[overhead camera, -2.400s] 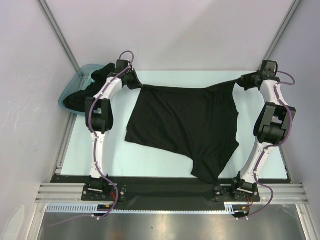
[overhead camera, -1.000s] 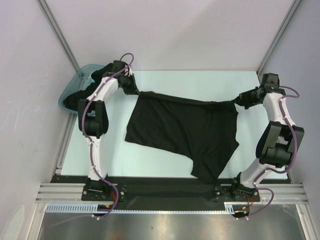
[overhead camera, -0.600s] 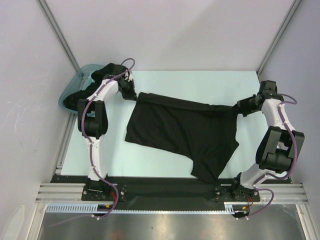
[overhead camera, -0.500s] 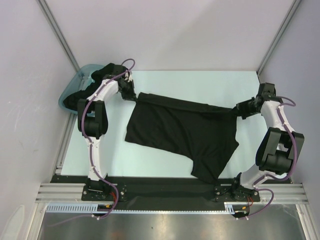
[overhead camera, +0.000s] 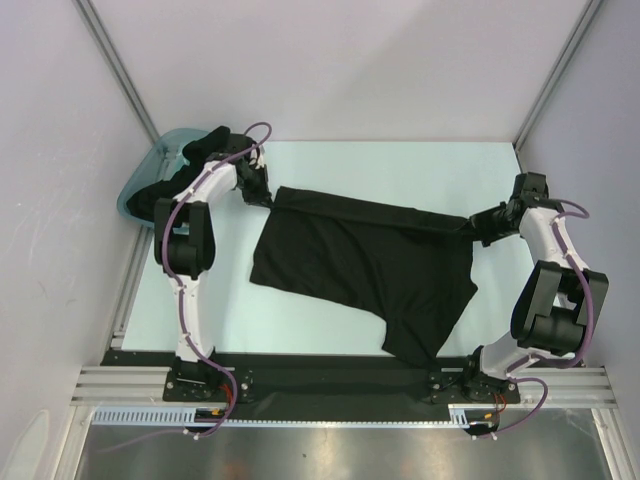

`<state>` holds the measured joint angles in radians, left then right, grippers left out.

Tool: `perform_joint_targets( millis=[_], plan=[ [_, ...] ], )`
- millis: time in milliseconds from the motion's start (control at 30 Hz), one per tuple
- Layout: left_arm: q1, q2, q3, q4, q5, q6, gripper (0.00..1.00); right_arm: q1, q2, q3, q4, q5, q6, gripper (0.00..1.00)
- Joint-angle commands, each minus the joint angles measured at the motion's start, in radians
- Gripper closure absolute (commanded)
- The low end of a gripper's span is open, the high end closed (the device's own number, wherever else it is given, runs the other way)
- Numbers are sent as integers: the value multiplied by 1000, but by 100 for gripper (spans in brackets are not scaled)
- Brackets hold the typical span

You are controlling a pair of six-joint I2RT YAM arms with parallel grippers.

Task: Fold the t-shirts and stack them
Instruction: Fold the tshirt

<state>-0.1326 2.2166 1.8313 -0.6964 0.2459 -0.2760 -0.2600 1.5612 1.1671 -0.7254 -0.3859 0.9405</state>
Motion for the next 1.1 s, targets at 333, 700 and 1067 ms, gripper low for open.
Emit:
perform_joint_targets(
  millis=[333,700,1067],
  plan=[
    [-7,-101,-78,29,-10,37,81,8,-75,-61,-51,21,-63,100],
    [-10,-268,-207,221,-91,-20,30,30,-135,-133,91,99,-227,38],
    [-10,55,193,201,-17,-57,46,28,198,134,296,214,-370,58]
  ],
)
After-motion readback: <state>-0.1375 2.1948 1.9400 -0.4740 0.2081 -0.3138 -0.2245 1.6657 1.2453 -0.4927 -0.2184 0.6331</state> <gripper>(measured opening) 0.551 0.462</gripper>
